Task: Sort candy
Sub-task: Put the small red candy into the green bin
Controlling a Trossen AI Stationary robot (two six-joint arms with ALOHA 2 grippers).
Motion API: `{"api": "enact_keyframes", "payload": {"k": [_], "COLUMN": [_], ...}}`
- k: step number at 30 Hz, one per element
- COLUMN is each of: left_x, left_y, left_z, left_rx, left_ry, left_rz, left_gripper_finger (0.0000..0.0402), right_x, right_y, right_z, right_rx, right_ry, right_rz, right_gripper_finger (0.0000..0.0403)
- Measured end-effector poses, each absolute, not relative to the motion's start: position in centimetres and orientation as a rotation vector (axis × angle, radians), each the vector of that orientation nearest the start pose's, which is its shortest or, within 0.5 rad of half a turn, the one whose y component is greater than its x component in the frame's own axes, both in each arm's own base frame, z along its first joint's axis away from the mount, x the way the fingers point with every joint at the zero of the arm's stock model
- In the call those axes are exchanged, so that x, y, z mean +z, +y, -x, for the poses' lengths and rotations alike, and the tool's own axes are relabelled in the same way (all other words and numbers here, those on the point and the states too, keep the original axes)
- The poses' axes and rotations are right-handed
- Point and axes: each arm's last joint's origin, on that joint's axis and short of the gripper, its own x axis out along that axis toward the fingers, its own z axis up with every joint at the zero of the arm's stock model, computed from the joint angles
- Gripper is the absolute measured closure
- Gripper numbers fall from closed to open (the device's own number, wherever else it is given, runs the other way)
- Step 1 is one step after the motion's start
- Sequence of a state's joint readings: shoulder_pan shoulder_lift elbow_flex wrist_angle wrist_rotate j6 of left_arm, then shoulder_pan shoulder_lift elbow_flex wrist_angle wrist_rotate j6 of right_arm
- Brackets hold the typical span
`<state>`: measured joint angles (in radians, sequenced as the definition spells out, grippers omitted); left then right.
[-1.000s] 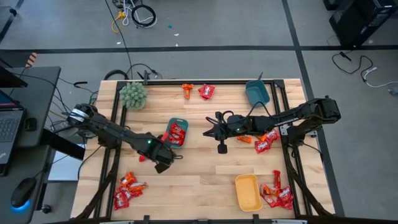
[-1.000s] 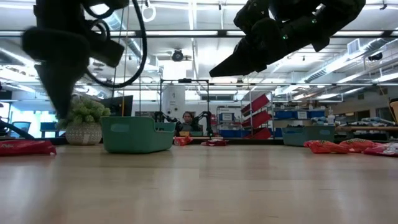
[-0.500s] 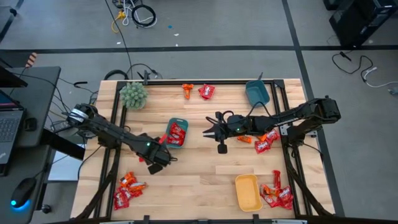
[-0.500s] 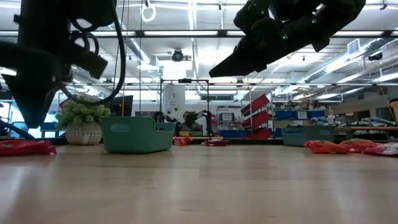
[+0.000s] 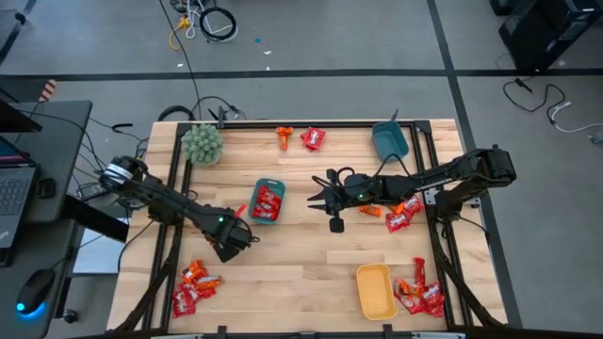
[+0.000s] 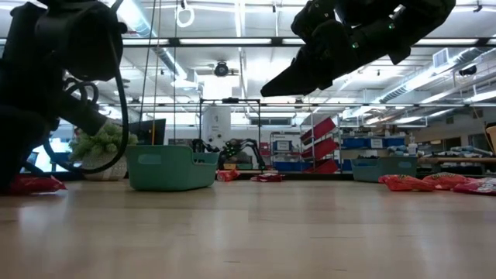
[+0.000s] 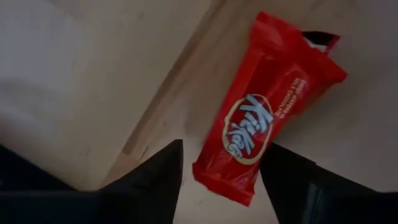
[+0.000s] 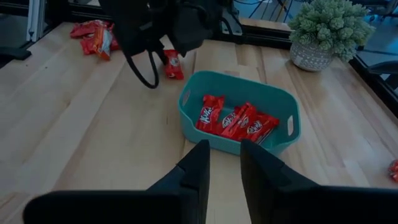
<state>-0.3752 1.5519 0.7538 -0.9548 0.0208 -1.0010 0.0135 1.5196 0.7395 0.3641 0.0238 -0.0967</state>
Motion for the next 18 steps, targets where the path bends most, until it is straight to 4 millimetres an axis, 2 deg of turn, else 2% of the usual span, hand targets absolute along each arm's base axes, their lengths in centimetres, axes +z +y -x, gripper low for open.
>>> {"api": "enact_keyframes", "payload": {"k": [3, 7, 13, 18], "left_x": [13.8, 14.4, 16.9, 19.8], "left_y": [-7.8, -7.9, -8.0, -7.6], "left_z": [-19.7, -20.0, -21.4, -23.0], "left_rx": [0.573, 0.578, 0.598, 0.639], "left_ry": [1.662, 1.662, 1.625, 1.56], "left_rz": [0.423, 0.387, 0.316, 0.301], "left_gripper_finger": [0.0224, 0.0288, 0.0384, 0.0384], "right_x": [19.8, 19.8, 19.8, 20.2], "right_y": [0.4, 0.4, 0.4, 0.3], "right_z": [-31.1, -31.1, -31.1, -30.9], "right_rx": [0.01, 0.01, 0.01, 0.007], "right_ry": [0.416, 0.416, 0.42, 0.415], "right_rz": [0.103, 0.103, 0.103, 0.104], "right_gripper_finger": [0.0328, 0.0328, 0.0328, 0.0328]}}
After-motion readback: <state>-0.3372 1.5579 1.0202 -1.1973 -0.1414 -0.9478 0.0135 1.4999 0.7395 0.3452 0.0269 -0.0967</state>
